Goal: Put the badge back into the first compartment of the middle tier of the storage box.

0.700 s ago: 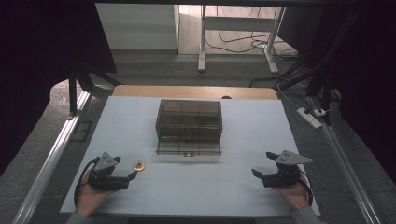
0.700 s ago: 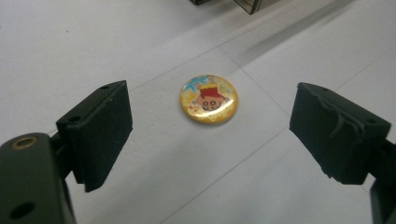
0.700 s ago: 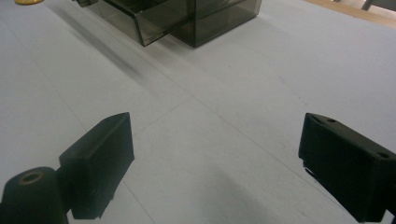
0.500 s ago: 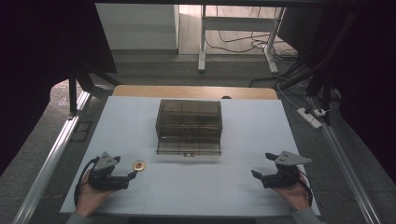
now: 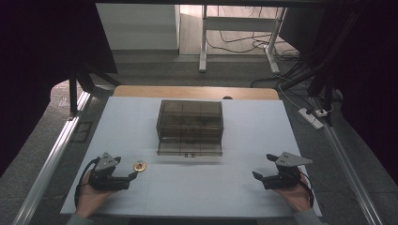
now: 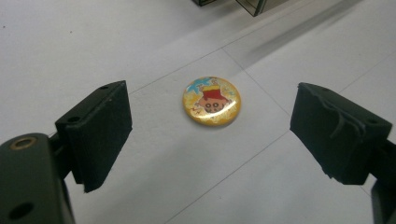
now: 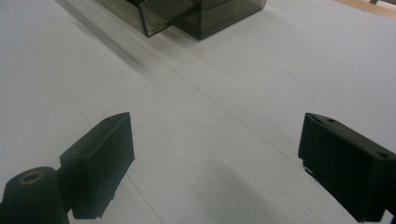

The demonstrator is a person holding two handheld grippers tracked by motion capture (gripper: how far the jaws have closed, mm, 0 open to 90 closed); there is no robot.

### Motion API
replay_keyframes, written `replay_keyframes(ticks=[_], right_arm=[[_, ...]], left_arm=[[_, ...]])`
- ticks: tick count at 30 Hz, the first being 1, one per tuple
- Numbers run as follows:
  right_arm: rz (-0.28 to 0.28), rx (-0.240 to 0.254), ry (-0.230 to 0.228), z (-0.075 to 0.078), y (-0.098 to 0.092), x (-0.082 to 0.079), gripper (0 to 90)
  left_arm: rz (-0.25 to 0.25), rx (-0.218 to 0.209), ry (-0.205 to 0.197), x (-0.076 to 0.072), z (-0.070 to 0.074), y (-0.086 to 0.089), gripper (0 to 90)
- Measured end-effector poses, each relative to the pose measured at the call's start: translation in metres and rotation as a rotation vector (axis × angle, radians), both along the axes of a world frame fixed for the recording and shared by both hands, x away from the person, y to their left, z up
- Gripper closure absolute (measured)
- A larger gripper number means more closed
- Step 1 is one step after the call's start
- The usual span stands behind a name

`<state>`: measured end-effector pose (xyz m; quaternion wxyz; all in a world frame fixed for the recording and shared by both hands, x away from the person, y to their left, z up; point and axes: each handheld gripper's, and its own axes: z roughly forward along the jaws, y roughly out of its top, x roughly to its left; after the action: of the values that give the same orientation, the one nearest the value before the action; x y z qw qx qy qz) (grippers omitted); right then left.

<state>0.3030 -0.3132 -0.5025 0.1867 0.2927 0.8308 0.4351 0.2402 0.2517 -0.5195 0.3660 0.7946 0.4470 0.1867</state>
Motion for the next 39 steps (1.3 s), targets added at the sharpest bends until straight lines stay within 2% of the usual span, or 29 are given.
replay_keyframes(ticks=[28, 39], right_arm=[[0.007, 0.009, 0.012, -0.001, 0.001, 0.0, 11.0], [0.01, 0.004, 0.021, -0.001, 0.001, 0.0, 11.3]], left_arm=[[-0.036, 0.05, -0.01, 0.003, 0.017, -0.006, 13.3], [-0.096, 0.081, 0.036, 0.014, 0.02, -0.014, 13.4]])
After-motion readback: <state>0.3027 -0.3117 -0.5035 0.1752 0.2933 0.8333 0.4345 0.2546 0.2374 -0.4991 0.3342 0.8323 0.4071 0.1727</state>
